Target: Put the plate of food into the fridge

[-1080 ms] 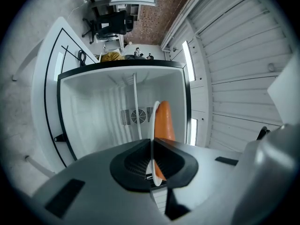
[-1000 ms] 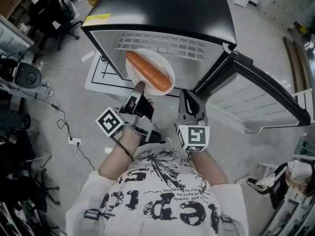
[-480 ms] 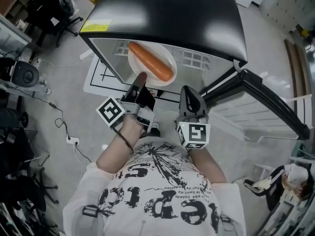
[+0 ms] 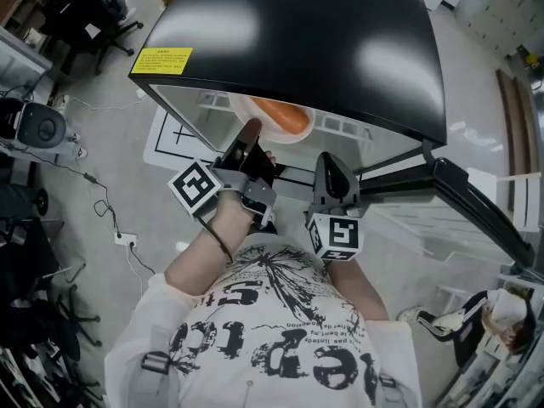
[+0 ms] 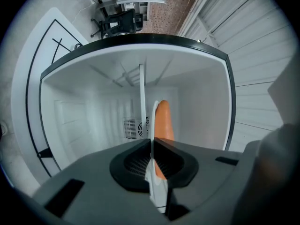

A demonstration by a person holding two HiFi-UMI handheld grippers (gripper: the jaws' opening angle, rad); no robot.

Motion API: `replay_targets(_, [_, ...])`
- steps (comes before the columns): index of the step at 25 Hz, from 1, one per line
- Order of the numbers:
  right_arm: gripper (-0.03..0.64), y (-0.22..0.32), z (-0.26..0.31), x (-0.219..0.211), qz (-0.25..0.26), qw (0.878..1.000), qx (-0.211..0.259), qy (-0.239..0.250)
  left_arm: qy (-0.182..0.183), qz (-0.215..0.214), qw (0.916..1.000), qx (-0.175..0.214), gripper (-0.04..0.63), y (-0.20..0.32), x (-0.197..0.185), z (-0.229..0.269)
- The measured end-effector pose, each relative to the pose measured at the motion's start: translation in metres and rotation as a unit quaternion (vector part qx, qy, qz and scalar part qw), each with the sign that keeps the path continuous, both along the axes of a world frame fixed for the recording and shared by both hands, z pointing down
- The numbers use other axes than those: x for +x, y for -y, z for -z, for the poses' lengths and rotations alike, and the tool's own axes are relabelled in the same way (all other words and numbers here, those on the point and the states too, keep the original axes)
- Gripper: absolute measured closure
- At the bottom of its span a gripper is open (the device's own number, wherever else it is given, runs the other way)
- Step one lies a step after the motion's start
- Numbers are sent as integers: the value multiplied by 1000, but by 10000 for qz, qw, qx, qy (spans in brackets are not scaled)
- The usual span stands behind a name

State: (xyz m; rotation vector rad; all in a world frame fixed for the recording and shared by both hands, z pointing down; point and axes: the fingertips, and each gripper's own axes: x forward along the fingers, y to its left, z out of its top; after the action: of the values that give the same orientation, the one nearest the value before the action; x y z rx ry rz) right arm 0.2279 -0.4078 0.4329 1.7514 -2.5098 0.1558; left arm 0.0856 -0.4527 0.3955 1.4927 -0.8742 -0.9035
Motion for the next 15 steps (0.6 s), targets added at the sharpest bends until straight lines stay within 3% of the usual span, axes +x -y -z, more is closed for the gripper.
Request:
replay_targets(7, [615, 15, -4, -5, 71, 10000, -59, -23, -268, 125, 9993, -215, 571, 13, -2, 0])
replay_targets(15, [615, 20, 0, -6, 140, 9999, -25, -94, -277, 299, 9989, -227, 559, 14, -2, 7])
